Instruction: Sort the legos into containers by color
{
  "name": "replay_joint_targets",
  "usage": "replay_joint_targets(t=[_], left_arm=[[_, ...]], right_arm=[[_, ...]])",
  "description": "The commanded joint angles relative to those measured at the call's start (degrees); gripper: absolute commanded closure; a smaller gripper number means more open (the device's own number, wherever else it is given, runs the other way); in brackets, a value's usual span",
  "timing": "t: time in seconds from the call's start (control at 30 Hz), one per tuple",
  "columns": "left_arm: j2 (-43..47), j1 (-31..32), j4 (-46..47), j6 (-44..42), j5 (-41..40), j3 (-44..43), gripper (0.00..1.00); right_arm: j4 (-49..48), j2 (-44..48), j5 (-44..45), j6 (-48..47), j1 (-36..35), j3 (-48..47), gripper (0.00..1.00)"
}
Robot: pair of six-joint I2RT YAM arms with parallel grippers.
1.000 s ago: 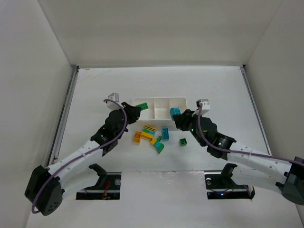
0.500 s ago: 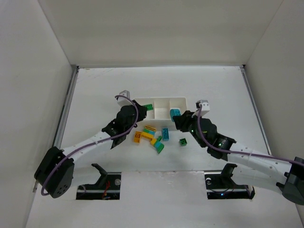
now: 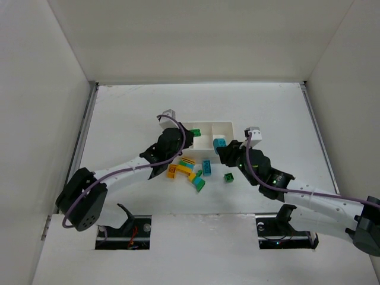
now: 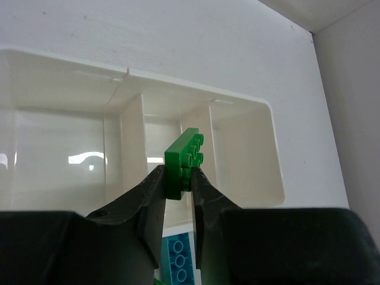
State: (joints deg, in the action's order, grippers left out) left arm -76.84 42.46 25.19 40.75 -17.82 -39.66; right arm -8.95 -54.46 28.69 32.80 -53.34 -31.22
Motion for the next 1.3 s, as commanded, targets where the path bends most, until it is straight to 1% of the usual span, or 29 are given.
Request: replay_joint_targets(t=[0.0,0.07,0.17,0.23,0.3,0.33,0.37,0.43,0.5,0.63,0.7,0.77,0.8,1.0,1.13,1.2,1.27], left_arm=[[-3.04,1.35,3.73,-0.67,0.24,-4.37,0.91],[-5.15,1.88,3.9,-0.76,0.6,-5.69,0.9],[-7.36,1.97,3.99,-0.59,0.95,-7.09,0.82],[-8.32,2.14,3.99,-0.85,0.95,-7.71,0.7],[-8.5,2.41,3.81,-1.11,0.51,-7.98,0.56],[-8.42,2.32,3.81,-1.2,0.51,-7.98,0.51],[-7.89,2.15,3.64,-1.29,0.51,-7.8,0.49],[-5.79,1.71,3.64,-1.38,0.42,-6.75,0.47],[-2.72,0.92,3.73,-1.73,-0.45,-4.91,0.47],[5.89,-1.01,3.29,-2.78,-2.83,0.88,0.55],[10.37,-2.24,2.68,-3.13,-3.53,4.31,0.62],[15.03,-3.47,0.84,-3.22,-3.71,7.48,0.65],[17.31,-4.18,-0.57,-3.14,-4.06,9.06,0.65],[29.97,-8.31,-9.27,-1.03,-4.06,16.97,0.64],[35.08,-9.37,-13.84,0.03,-3.53,20.05,0.63],[36.32,-9.72,-14.99,0.03,-3.27,20.94,0.63],[37.28,-10.16,-15.87,0.2,-2.75,21.55,0.62]], right_arm=[[-1.51,0.58,0.93,-0.54,-0.58,-0.59,0.79],[-1.51,0.58,0.93,-0.54,-0.58,-0.51,0.79],[-1.51,0.67,0.93,-0.45,-0.4,-0.16,0.79],[-1.51,0.67,0.93,-0.37,-0.4,-0.15,0.79],[-1.51,0.41,0.84,-0.36,-0.4,-0.33,0.79],[-1.51,0.06,0.76,-0.36,-0.4,-0.5,0.79],[-1.68,-0.64,0.67,-0.36,-0.49,-0.85,0.78],[-1.86,-2.57,0.49,-0.54,-0.58,-1.73,0.78],[-2.04,-5.12,0.32,-0.54,-0.58,-3.05,0.78],[-4.05,-11.71,-0.12,-0.8,-0.84,-6.3,0.79],[-5.72,-16.45,-1.26,-1.15,-1.19,-9.11,0.79],[-6.86,-21.19,-1.79,-1.51,-1.45,-12.35,0.77],[-7.39,-23.57,-1.79,-1.86,-1.72,-14.11,0.76],[-8.36,-36.4,-1.27,-4.49,-2.77,-25.45,0.77],[-7.75,-41.77,-1.0,-5.37,-2.86,-30.9,0.76],[-7.66,-43.89,0.13,-5.29,-2.78,-32.32,0.7],[-7.57,-44.94,1.37,-5.11,-2.77,-33.02,0.56]])
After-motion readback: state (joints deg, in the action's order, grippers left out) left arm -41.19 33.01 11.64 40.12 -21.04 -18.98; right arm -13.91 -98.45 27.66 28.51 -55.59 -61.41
